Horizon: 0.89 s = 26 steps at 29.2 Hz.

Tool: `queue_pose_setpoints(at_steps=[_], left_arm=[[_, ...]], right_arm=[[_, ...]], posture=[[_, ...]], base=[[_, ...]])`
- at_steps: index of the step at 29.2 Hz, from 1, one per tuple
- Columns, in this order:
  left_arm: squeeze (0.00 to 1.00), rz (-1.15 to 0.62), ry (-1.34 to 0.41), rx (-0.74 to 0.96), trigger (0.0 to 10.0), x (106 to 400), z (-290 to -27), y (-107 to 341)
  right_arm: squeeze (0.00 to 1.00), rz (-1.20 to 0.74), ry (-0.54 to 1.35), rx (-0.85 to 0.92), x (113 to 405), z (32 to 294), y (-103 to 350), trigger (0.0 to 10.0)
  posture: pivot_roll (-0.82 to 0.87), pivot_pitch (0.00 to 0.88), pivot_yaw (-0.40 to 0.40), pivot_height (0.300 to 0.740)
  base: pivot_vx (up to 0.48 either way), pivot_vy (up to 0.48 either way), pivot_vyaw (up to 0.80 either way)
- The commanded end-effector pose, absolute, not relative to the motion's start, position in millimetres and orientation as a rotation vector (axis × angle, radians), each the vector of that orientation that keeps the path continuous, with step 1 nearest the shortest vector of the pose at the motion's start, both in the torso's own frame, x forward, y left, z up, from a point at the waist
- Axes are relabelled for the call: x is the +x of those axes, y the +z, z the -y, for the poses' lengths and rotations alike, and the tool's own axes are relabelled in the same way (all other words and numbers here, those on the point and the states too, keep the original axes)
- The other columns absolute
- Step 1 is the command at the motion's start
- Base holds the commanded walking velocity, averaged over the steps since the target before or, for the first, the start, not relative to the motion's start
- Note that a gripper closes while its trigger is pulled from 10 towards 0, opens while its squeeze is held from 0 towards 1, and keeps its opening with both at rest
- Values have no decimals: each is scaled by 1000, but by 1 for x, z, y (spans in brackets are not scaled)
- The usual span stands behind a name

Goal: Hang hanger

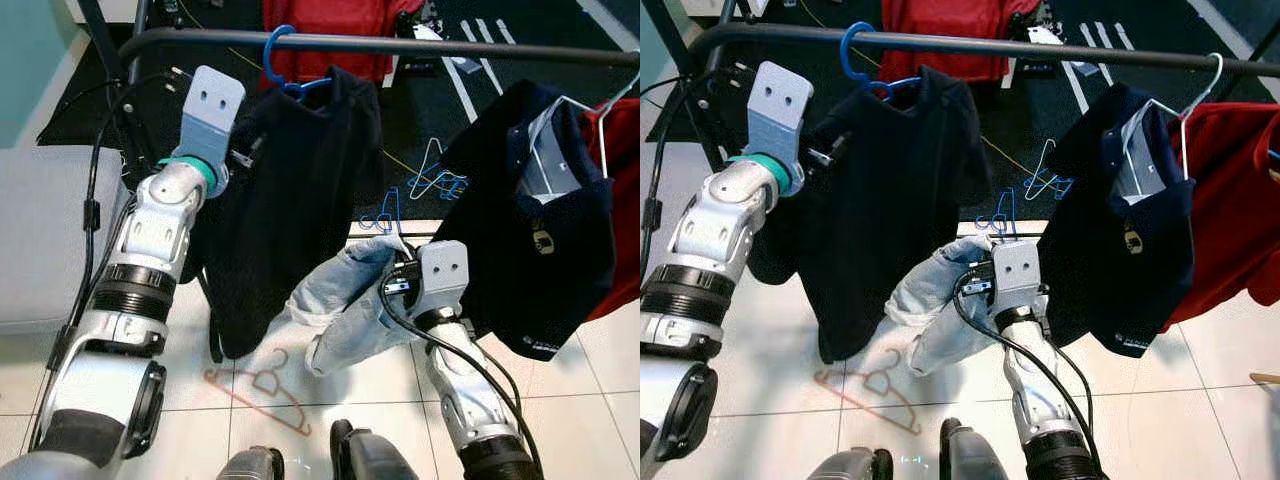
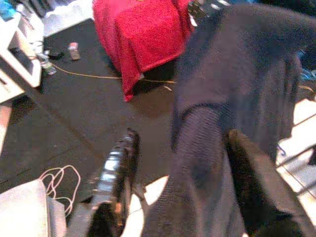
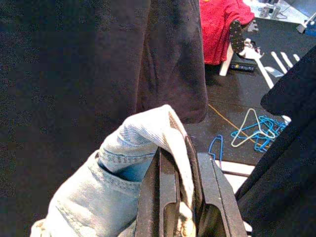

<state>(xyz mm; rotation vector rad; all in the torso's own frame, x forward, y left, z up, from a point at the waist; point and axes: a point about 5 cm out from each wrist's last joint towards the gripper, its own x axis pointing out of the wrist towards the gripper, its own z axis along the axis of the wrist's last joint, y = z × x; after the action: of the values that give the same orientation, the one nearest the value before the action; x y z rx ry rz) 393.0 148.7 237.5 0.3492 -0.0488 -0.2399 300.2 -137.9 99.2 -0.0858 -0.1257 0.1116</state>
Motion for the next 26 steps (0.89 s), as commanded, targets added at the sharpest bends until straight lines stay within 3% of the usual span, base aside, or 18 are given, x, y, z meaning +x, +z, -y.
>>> queue_pose_setpoints(at_steps=[1, 18, 22, 23, 26], left_arm=[[0, 40, -267, 368, 0, 393, -144, 235], [0, 68, -353, 315, 0, 388, -133, 244], [0, 118, -425, 273, 0, 380, -115, 253], [0, 159, -483, 262, 10000, 373, -102, 259], [0, 206, -572, 246, 10000, 363, -79, 266]], right_arm=[[0, 138, 99, -88, 301, 140, 102, 10000], [0, 142, 159, -117, 294, 132, 102, 10000], [0, 124, 217, -145, 289, 125, 99, 10000], [0, 115, 261, -161, 286, 121, 97, 10000], [0, 112, 335, -189, 281, 114, 96, 10000]], posture=[[-76, 112, 40, 740], [-75, 97, 32, 740], [-75, 94, 33, 740], [-77, 94, 36, 740], [-79, 94, 38, 740]], base=[[0, 0, 0], [0, 0, 0], [0, 0, 0], [0, 0, 0], [0, 0, 0]])
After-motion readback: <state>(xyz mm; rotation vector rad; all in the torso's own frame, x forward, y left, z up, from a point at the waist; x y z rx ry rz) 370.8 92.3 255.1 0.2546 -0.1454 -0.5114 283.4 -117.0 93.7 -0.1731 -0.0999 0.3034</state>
